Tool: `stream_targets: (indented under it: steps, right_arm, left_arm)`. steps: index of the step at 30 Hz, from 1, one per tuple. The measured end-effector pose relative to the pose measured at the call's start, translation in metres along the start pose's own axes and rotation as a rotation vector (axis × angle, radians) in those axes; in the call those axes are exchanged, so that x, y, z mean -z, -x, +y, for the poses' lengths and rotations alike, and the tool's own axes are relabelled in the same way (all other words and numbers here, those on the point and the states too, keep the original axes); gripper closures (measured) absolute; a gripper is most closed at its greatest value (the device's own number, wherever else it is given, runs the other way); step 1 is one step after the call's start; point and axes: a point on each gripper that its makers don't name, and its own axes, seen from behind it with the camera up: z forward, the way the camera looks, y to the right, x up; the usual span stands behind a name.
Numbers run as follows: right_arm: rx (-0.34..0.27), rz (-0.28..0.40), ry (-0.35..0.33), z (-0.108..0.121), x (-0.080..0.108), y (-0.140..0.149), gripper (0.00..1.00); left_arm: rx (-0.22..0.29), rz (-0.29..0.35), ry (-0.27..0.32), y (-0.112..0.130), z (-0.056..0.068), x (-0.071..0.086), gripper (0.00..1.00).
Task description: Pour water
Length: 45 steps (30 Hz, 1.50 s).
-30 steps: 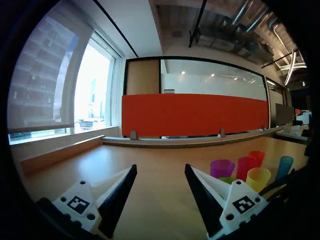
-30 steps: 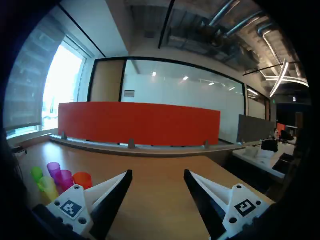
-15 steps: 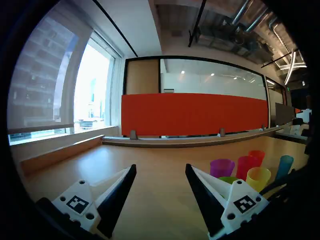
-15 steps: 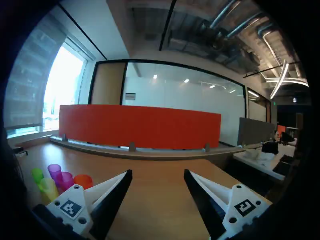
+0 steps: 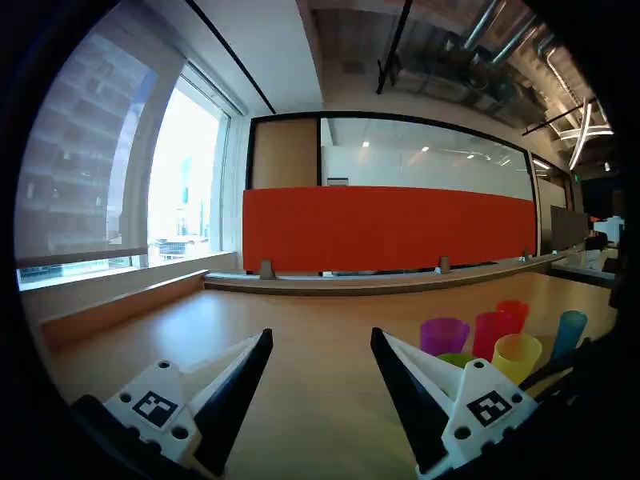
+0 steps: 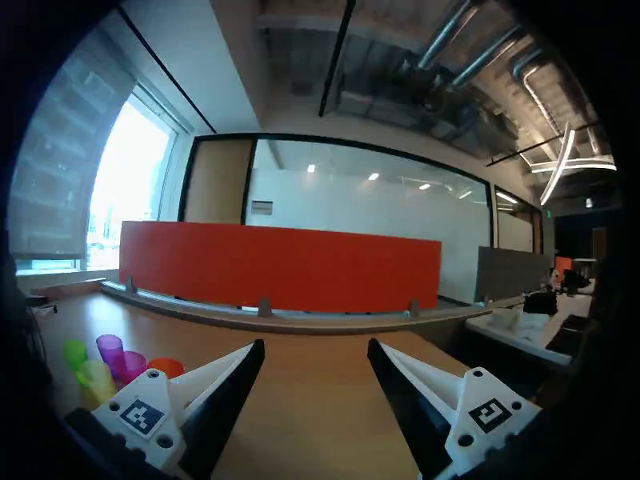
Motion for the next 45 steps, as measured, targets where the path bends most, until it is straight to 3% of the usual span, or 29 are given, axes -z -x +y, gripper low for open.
stream_targets:
  steps: [12, 18, 27, 45]
  right_arm:
    - [-0.035, 0.043, -0.035, -0.017, -0.012, 0.005, 0.00]
    - [-0.032, 0.025, -0.028, -0.017, -0.019, 0.025, 0.00]
    - [-0.082, -0.001, -0.037, -0.020, -0.016, 0.054, 0.00]
    - [-0.065, -0.003, -0.058, -0.029, -0.018, 0.075, 0.00]
  left_arm:
    - [0.000, 0.000, 0.000, 0.000, 0.000, 0.000, 0.09]
    - [0.000, 0.000, 0.000, 0.000, 0.001, 0.000, 0.09]
    - [0.000, 0.000, 0.000, 0.000, 0.001, 0.000, 0.09]
    - [0.000, 0.000, 0.000, 0.000, 0.000, -0.001, 0.09]
